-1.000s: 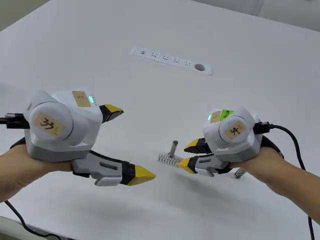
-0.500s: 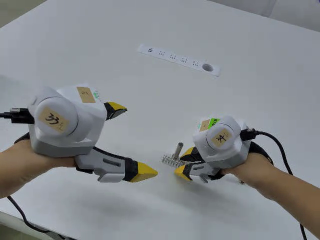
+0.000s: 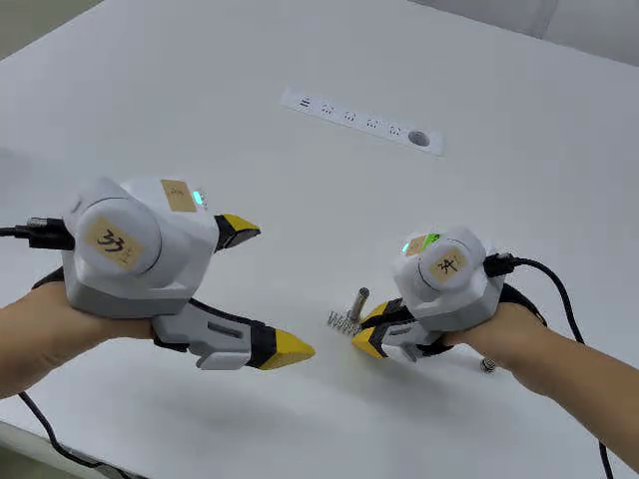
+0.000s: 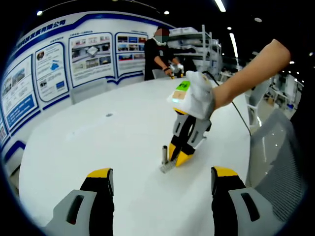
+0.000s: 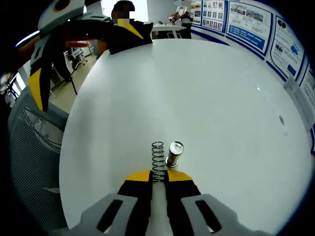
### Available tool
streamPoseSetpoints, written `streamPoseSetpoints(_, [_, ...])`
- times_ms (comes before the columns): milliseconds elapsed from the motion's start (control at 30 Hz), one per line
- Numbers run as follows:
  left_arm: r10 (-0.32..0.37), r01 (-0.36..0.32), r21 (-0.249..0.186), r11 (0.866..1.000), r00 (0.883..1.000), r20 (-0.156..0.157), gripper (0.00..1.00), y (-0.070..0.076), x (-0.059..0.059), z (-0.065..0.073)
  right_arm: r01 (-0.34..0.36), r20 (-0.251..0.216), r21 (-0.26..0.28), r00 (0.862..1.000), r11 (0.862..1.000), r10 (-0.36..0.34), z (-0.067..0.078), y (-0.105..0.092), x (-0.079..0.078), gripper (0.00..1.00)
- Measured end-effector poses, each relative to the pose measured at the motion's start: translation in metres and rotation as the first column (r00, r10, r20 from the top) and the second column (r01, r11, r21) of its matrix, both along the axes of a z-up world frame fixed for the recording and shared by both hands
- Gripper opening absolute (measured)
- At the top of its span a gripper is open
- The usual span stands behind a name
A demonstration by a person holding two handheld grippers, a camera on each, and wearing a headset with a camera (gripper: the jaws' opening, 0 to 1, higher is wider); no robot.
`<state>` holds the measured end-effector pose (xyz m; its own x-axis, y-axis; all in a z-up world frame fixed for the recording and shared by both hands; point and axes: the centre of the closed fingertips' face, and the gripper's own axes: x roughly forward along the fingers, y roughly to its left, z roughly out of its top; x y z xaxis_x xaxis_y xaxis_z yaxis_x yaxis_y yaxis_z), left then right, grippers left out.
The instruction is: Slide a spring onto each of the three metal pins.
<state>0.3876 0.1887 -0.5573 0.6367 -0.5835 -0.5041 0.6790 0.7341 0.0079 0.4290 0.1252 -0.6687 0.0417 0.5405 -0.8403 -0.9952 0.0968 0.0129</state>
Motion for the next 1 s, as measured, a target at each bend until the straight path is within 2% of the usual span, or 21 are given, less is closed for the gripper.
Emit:
streamPoseSetpoints(33, [-0.001, 0.001, -0.002, 1.0, 1.0, 0.004, 0.84, -0.001, -0.001, 0.001, -0.048, 0.058, -0.007, 0.997, 0.999, 0.048, 0.001, 0.001, 0.001, 0.11])
streamPoseSetpoints(67, [-0.002, 0.002, -0.004, 1.0, 1.0, 0.005, 0.83, -0.001, -0.001, 0.002, -0.066, 0.079, -0.022, 0.995, 0.998, 0.068, 0.001, -0.001, 0.001, 0.11])
streamPoseSetpoints(167, [-0.01, 0.01, -0.006, 1.0, 1.0, 0.007, 0.81, -0.004, -0.004, 0.004, -0.069, 0.07, 0.005, 0.995, 0.998, 0.068, 0.009, 0.0, -0.005, 0.11])
streamPoseSetpoints(300, [-0.032, 0.032, 0.011, 0.999, 0.999, 0.001, 0.8, -0.01, -0.007, 0.002, -0.071, 0.074, 0.041, 0.995, 0.997, 0.067, 0.031, -0.002, -0.006, 0.11])
streamPoseSetpoints(467, [-0.065, 0.065, 0.039, 0.997, 0.998, 0.009, 0.78, -0.019, -0.01, 0.002, -0.075, 0.12, 0.077, 0.991, 0.994, 0.065, 0.061, -0.009, -0.012, 0.11])
streamPoseSetpoints(633, [-0.12, 0.119, 0.066, 0.991, 0.993, 0.018, 0.63, -0.03, -0.013, 0.005, -0.11, 0.155, 0.112, 0.984, 0.988, 0.092, 0.091, -0.016, -0.031, 0.11])
streamPoseSetpoints(700, [-0.139, 0.138, 0.062, 0.989, 0.99, 0.016, 0.59, -0.038, -0.015, 0.006, -0.131, 0.17, 0.108, 0.979, 0.985, 0.111, 0.098, -0.02, -0.04, 0.11])
streamPoseSetpoints(800, [-0.168, 0.167, 0.063, 0.984, 0.986, 0.014, 0.57, -0.05, -0.017, 0.006, -0.153, 0.194, 0.103, 0.972, 0.983, 0.131, 0.106, -0.027, -0.048, 0.11])
streamPoseSetpoints(933, [-0.216, 0.215, 0.069, 0.974, 0.976, 0.011, 0.46, -0.067, -0.019, 0.006, -0.15, 0.203, 0.101, 0.971, 0.983, 0.127, 0.11, -0.038, -0.052, 0.11])
streamPoseSetpoints(1000, [-0.23, 0.228, 0.078, 0.97, 0.973, 0.01, 0.43, -0.073, -0.02, 0.005, -0.156, 0.208, 0.097, 0.969, 0.983, 0.133, 0.111, -0.041, -0.054, 0.11])
